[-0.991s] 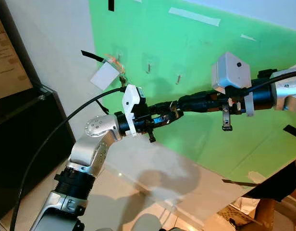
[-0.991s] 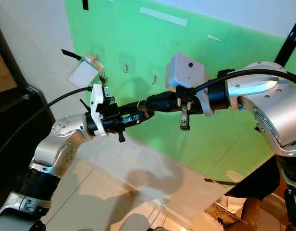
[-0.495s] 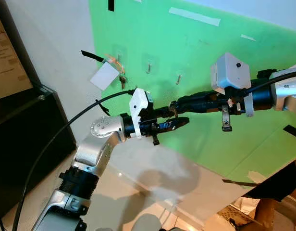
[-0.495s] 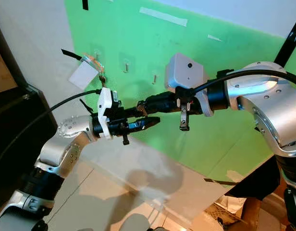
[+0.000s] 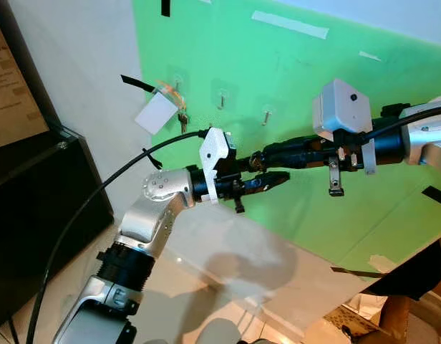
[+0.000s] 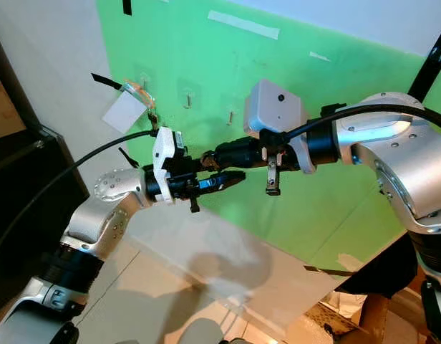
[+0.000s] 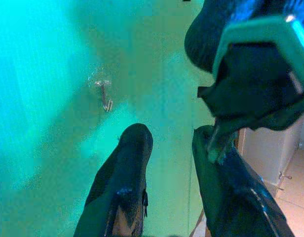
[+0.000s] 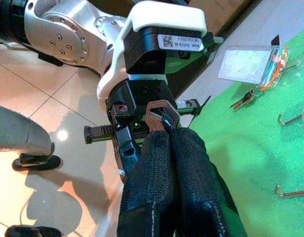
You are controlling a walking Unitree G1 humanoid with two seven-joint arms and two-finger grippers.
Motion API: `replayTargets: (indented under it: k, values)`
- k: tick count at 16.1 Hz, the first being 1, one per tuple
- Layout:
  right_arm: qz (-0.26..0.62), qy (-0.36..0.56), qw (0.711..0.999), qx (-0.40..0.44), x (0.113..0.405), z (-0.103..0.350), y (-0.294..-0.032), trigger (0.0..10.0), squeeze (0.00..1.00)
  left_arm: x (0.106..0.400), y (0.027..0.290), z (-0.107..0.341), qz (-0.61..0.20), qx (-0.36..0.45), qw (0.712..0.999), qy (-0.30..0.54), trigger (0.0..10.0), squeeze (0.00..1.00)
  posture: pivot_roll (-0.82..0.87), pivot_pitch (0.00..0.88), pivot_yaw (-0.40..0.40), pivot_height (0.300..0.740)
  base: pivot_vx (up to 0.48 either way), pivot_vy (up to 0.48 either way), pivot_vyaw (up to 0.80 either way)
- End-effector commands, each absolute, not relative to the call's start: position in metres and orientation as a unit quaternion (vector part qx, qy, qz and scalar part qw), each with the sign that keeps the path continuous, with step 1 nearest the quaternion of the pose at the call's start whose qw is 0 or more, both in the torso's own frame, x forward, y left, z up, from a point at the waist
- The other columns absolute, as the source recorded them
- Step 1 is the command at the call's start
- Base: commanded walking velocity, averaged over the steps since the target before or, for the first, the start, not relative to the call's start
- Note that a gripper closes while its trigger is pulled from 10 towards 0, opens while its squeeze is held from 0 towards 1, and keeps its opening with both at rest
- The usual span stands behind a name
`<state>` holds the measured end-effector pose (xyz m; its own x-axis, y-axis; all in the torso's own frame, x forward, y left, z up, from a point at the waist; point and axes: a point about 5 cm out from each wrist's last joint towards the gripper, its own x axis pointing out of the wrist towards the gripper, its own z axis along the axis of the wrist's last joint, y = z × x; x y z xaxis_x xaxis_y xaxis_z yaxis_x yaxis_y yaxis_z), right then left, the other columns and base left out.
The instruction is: Hang keys on a hook
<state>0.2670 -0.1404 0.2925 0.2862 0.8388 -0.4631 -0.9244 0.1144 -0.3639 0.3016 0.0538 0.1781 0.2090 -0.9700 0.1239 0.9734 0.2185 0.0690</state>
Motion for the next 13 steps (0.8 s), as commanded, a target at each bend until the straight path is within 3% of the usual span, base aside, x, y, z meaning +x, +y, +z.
replayTargets:
  k: [1,13]
  values:
    - [0.602,0.072,0.735,-0.304,0.2640,0.2912,-0.1364,10.0,0.00,0.3038,0.0530,0.1814,-0.623,-0.004,0.778,-0.073,9.2,0.00,-0.06,0.000,-0.042,0.740,0.000,0.000,0.00]
    - [0.602,0.072,0.735,-0.304,0.2640,0.2912,-0.1364,10.0,0.00,0.3038,0.0530,0.1814,-0.623,-0.004,0.778,-0.073,9.2,0.00,-0.06,0.000,-0.042,0.740,0.000,0.000,0.00]
